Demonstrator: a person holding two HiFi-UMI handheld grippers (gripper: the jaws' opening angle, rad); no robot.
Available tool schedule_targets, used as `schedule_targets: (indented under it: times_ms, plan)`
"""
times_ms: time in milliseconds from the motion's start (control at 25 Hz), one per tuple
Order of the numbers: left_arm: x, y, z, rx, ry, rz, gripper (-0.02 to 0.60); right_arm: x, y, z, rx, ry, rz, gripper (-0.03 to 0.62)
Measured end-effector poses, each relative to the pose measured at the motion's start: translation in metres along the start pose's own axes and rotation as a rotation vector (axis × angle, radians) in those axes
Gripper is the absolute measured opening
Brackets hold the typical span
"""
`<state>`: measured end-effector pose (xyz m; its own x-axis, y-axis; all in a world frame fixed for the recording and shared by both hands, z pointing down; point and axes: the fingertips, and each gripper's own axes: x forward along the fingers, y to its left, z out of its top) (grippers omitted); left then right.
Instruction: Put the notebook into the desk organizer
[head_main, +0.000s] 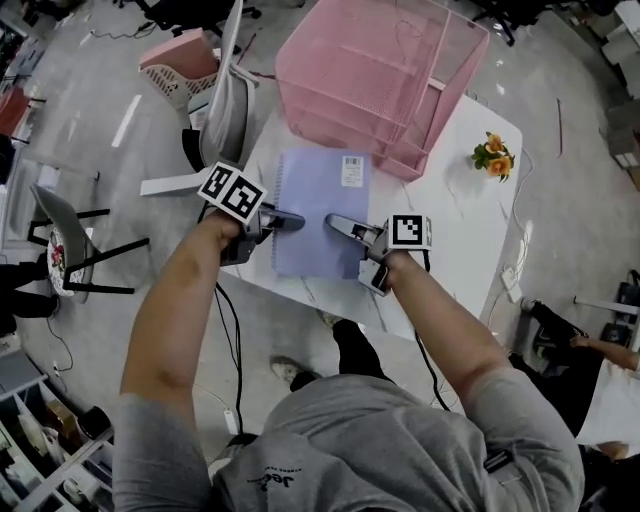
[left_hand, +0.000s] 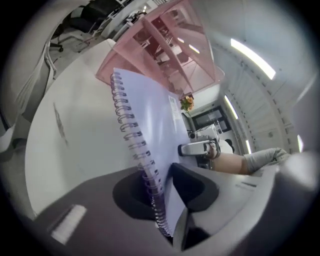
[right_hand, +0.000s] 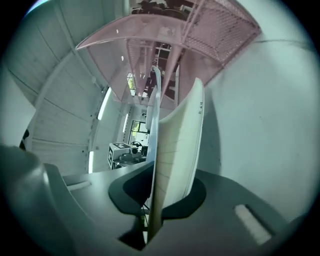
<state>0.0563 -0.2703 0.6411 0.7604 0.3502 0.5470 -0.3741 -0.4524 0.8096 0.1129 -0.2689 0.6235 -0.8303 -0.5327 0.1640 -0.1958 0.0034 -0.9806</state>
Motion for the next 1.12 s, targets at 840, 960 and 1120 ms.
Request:
schedule_targets:
  times_ms: [840,960,1120]
  plan:
    - [-0.002,0.042,0.033,0.02,0.086,0.044,0.192,0.019,-0.03,0.027,0.123,-0.125,0.015,0.035]
    - [-0.005,0.042,0.039,0.09,0.093,0.05,0.192,0.023,-0.024,0.032,0.043,-0.15,0.019,0.035]
    - [-0.008,0.039,0.041,0.174,0.06,0.02,0.186,0.022,-0.018,0.033,-0.095,-0.18,-0.006,0.038]
